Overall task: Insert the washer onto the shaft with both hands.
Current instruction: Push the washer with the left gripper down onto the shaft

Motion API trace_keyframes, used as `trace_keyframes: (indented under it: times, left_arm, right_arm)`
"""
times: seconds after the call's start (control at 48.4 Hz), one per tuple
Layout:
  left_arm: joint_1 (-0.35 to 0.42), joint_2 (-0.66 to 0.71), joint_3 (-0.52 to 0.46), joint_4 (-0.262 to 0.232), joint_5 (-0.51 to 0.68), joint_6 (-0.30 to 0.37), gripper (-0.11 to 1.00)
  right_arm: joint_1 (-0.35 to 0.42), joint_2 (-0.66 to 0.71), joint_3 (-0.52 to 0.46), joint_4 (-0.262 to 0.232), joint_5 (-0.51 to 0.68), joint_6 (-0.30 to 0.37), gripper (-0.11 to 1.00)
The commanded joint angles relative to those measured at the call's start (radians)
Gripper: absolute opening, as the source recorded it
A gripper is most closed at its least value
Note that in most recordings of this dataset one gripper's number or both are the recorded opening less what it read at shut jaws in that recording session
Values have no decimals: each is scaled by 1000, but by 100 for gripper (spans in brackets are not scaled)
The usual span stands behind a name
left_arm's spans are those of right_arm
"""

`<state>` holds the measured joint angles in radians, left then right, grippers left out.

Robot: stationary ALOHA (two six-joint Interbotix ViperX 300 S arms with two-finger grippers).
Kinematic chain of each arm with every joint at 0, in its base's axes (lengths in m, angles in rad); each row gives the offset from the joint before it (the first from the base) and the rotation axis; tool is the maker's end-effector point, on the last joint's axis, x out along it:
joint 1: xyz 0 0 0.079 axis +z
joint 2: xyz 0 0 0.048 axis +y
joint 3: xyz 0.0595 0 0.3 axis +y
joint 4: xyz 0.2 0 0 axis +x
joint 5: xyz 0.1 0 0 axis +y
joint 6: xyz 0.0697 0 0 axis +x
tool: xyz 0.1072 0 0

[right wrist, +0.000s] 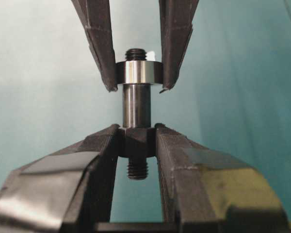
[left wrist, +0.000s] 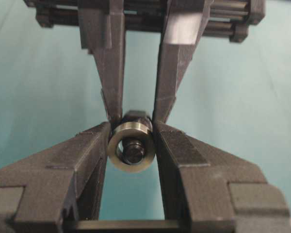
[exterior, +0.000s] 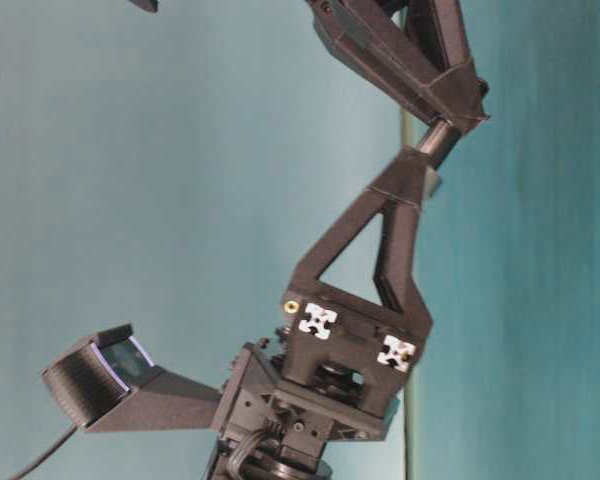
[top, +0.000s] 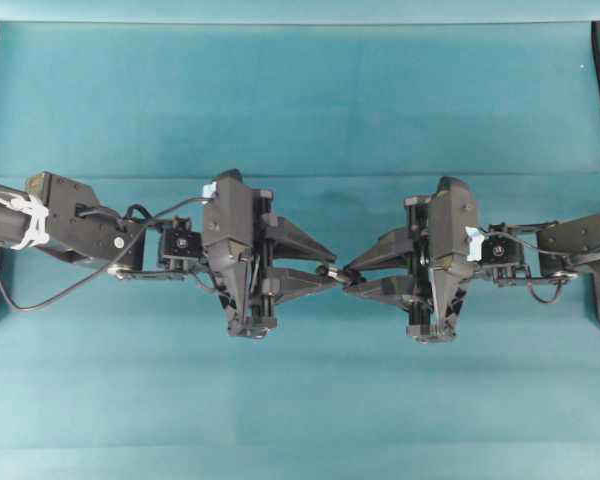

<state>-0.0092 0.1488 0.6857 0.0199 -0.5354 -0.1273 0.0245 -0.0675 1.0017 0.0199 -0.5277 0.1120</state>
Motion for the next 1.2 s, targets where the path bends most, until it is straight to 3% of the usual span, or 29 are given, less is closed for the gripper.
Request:
trace_keyframes:
  times: [0.0,1.177]
  left_arm:
    - [-9,-2,-11,2,9,2,37]
    - [-12,17,-81,0,51,2,37]
  right_arm:
    - [3,-12,-26,3,-12,8,0]
    - [-11,9,-38,8,-18,6,0]
